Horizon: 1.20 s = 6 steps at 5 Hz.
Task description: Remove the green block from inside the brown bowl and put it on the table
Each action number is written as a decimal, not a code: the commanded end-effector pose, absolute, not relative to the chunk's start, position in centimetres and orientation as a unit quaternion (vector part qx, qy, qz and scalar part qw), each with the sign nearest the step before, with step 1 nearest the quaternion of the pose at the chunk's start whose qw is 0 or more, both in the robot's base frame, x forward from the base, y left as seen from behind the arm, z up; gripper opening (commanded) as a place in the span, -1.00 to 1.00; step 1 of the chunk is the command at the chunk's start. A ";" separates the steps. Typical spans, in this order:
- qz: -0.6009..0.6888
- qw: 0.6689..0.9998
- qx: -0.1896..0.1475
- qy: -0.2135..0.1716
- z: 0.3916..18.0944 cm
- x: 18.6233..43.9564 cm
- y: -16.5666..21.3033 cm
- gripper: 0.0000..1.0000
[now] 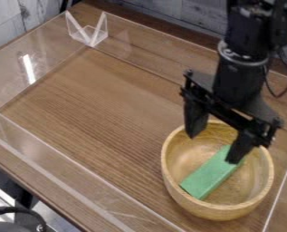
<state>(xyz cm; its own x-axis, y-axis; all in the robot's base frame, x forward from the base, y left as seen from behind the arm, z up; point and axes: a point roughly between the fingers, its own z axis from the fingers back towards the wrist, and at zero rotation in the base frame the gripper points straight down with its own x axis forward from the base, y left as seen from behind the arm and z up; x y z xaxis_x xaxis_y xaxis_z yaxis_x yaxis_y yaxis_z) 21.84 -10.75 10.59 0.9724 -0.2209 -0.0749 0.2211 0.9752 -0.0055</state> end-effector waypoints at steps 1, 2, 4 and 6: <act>-0.118 0.993 -0.009 0.002 11.3 21.9 -11.5 1.00; -0.130 0.991 -0.014 -0.007 10.5 21.7 -12.1 1.00; -0.139 0.990 -0.022 -0.020 9.4 21.6 -12.4 1.00; -0.143 0.989 -0.033 -0.034 8.8 21.8 -12.3 1.00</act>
